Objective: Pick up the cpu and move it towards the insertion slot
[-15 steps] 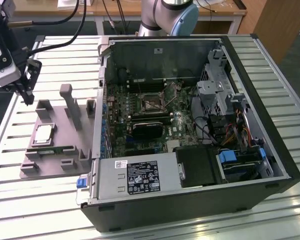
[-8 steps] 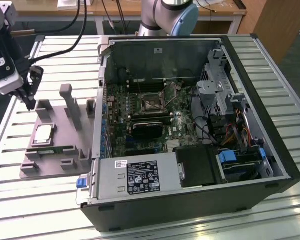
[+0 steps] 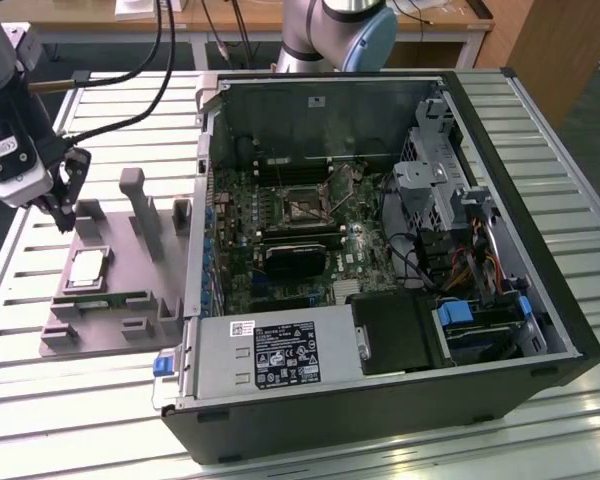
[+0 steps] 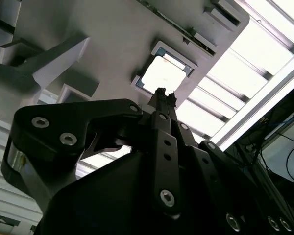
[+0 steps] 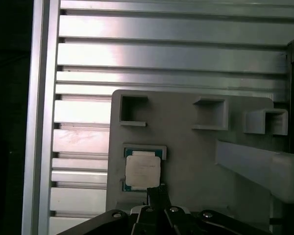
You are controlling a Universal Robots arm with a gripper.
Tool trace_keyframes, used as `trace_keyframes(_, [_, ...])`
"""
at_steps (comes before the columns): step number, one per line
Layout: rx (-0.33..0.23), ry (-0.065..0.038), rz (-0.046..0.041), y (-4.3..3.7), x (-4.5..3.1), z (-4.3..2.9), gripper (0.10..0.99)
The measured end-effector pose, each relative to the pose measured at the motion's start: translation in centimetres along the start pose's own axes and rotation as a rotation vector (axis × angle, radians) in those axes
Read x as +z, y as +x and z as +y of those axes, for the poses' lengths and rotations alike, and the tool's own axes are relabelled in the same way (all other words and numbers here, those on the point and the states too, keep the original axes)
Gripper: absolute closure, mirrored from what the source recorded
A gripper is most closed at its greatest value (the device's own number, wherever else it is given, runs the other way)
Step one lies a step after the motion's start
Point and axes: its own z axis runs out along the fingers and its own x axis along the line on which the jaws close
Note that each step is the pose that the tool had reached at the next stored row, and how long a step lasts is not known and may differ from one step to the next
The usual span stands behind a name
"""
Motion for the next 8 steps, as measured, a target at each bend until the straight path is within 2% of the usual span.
trace_keyframes(8, [0.002,0.000,0.0000,0.02,1.44,-0.34,0.984])
